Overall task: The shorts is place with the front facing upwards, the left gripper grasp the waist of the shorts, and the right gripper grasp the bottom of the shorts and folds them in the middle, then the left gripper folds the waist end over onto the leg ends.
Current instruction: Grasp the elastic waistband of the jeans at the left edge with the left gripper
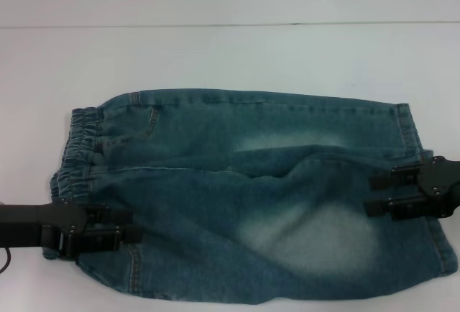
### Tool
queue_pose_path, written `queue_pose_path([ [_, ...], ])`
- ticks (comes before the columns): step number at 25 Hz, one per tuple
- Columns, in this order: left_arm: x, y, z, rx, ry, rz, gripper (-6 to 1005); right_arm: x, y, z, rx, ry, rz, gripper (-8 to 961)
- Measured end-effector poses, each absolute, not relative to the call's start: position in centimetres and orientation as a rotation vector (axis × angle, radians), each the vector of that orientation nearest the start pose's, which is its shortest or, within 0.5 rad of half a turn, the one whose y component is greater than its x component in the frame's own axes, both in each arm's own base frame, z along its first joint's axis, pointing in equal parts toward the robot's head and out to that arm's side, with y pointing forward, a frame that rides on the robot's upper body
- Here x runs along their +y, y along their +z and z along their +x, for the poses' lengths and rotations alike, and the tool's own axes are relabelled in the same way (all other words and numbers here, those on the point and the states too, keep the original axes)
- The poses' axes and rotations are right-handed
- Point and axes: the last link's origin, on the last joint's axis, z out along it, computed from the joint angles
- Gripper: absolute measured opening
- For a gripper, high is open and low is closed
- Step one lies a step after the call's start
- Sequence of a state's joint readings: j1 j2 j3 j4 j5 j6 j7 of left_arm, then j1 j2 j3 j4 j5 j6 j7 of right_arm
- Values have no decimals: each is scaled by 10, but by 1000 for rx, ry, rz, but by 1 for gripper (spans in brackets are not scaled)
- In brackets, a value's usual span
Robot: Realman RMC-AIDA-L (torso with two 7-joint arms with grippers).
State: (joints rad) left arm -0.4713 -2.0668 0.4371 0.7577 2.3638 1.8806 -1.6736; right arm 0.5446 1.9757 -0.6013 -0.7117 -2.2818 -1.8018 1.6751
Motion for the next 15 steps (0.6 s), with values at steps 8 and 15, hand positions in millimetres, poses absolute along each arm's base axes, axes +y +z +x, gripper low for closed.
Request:
queue_pose_path([
  [8,270,27,-299,-1193,-604,-2813,521,307,43,287,1021,447,-2888,717],
  [15,270,26,-299,-1197,-607,-2814,521,307,43,288,1021,445,-2888,718],
])
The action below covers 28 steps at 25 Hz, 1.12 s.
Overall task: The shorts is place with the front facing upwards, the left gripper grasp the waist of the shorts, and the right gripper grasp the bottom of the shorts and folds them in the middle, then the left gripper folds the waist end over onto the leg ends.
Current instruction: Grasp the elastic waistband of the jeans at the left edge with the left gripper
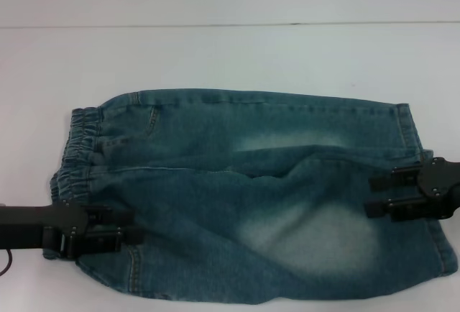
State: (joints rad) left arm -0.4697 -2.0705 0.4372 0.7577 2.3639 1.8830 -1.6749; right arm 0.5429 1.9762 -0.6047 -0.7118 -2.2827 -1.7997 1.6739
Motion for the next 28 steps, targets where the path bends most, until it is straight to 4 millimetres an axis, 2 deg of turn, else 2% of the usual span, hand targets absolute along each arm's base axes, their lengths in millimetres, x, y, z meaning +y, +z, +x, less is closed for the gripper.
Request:
queue_pose_path([
  [8,268,26,-299,-1212,-608,-2814,520,306,42,288,1023,447,-2888,718],
  [15,270,34,-301,-1281,-590,-2781,520,305,42,289,1023,446,-2888,717],
  [24,274,79,-304,-1456,-402,-2604,521,306,41,287,1009,447,-2894,717],
  [28,270,89,-313,-1529,-290,-2544,521,307,41,287,1001,446,-2896,716],
])
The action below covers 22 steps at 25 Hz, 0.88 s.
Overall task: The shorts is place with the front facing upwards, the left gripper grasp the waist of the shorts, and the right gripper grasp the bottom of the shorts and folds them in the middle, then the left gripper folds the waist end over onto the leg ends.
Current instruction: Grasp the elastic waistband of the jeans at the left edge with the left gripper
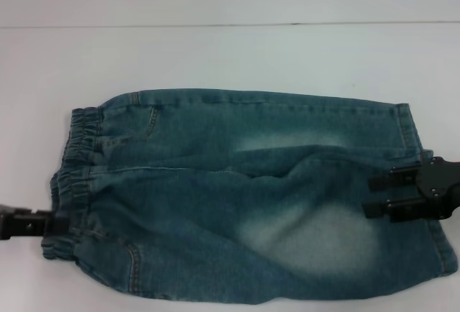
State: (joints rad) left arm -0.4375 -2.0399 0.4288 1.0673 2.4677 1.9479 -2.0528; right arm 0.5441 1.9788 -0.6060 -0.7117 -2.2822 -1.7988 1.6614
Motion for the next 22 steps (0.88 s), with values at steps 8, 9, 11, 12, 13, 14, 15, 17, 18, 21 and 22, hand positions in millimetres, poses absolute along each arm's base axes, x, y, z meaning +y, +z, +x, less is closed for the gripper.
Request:
queue_pose_path([
  [8,268,84,-333,-1591,-85,-2464,520,306,39,288,1005,457,-2890,716],
  [9,268,83,-334,-1592,-70,-2457,520,306,38,288,1007,459,-2890,716],
  [11,268,82,-337,-1594,-50,-2443,520,305,36,288,1012,465,-2893,717],
  [12,268,82,-337,-1594,-46,-2439,520,305,36,288,1014,467,-2894,717],
  [13,269,80,-339,-1595,-37,-2433,520,305,36,288,1014,466,-2894,717],
  [14,269,79,-339,-1596,-25,-2431,520,305,36,288,1015,466,-2894,717],
  [15,270,77,-340,-1596,-7,-2431,520,305,36,288,1015,467,-2893,718],
  [17,272,70,-340,-1591,37,-2450,520,305,36,288,1015,468,-2892,718],
  [18,272,68,-340,-1588,49,-2459,520,305,36,288,1015,469,-2892,718],
  [21,275,62,-336,-1569,74,-2485,520,306,36,288,1014,469,-2892,718],
  [22,276,60,-335,-1565,75,-2491,521,306,36,288,1014,470,-2892,718],
])
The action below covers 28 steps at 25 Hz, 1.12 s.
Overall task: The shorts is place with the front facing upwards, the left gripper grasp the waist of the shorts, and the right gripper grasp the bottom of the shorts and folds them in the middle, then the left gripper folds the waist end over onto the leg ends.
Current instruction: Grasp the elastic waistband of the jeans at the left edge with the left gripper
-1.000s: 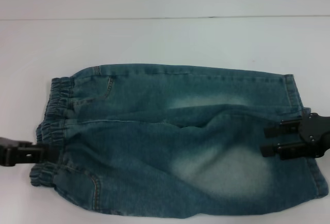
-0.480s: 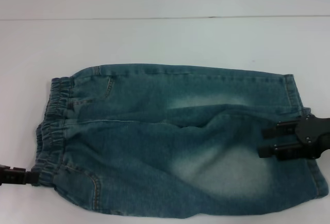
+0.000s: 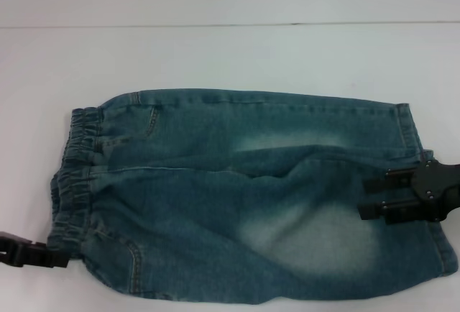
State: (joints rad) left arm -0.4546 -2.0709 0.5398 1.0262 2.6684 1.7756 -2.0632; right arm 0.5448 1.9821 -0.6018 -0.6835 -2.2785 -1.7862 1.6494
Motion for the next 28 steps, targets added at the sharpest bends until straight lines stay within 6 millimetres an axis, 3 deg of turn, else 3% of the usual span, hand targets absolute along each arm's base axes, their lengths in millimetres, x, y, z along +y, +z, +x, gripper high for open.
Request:
queue_pose_path([
  [5,281,53,-327,-1541,71,-2524,521,306,36,288,1013,472,-2892,718],
  [28,291,56,-319,-1487,63,-2541,520,304,32,289,1000,488,-2900,717],
])
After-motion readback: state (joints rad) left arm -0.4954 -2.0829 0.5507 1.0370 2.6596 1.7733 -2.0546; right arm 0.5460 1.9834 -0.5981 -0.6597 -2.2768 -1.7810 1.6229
